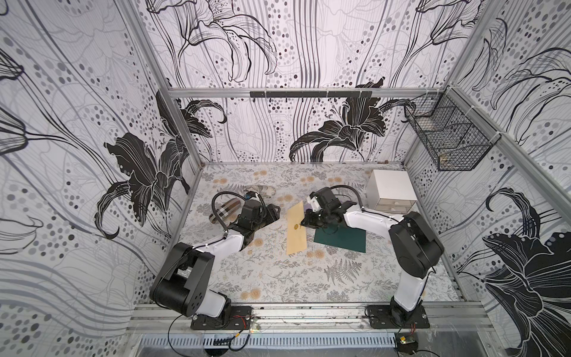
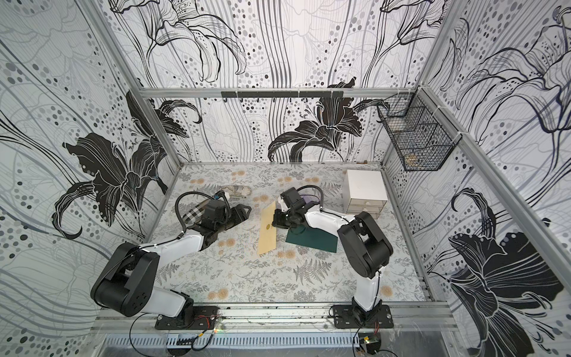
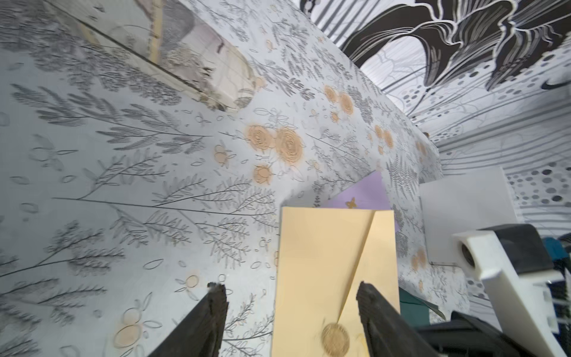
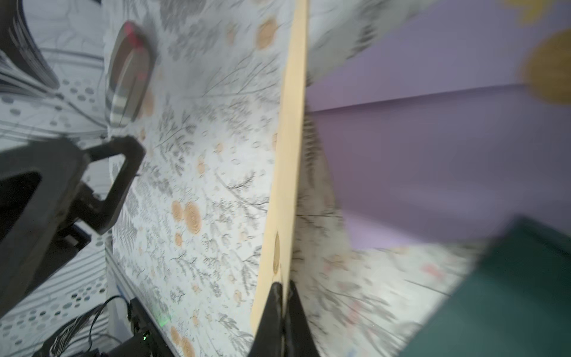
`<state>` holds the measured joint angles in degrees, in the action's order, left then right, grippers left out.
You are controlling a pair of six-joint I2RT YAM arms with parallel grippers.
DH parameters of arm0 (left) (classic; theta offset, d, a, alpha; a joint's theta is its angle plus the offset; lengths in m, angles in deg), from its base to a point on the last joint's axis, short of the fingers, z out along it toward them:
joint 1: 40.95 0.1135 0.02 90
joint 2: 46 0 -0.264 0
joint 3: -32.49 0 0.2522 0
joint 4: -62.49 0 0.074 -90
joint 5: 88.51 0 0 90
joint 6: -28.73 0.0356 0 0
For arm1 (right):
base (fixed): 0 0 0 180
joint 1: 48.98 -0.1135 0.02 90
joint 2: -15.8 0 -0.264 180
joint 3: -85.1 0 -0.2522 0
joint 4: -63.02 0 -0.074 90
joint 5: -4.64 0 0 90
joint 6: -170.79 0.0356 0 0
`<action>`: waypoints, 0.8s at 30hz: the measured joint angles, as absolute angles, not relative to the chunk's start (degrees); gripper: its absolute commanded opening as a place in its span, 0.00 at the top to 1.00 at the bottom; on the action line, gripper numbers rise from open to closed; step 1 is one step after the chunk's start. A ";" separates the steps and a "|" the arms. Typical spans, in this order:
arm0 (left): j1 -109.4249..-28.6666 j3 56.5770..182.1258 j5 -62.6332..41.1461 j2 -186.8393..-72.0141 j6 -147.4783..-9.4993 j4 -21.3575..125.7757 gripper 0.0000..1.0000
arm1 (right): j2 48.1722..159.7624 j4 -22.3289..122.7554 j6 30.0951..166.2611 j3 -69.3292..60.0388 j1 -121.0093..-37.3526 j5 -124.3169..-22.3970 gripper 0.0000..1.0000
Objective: Open the envelope
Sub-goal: Pick up the envelope from the center of the board.
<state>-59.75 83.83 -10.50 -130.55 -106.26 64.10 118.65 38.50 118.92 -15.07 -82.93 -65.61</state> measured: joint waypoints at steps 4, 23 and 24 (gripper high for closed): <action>-59.78 83.85 -17.52 -133.44 -106.30 69.76 0.29 | 113.03 38.21 118.90 -19.53 -77.67 -67.51 1.00; -59.82 87.57 -37.74 -147.71 -111.62 83.86 0.30 | 108.51 56.16 125.50 -27.38 -74.98 -59.09 1.00; -59.82 87.57 -38.28 -148.04 -111.99 84.45 0.30 | 108.51 57.03 125.98 -27.38 -74.98 -58.57 1.00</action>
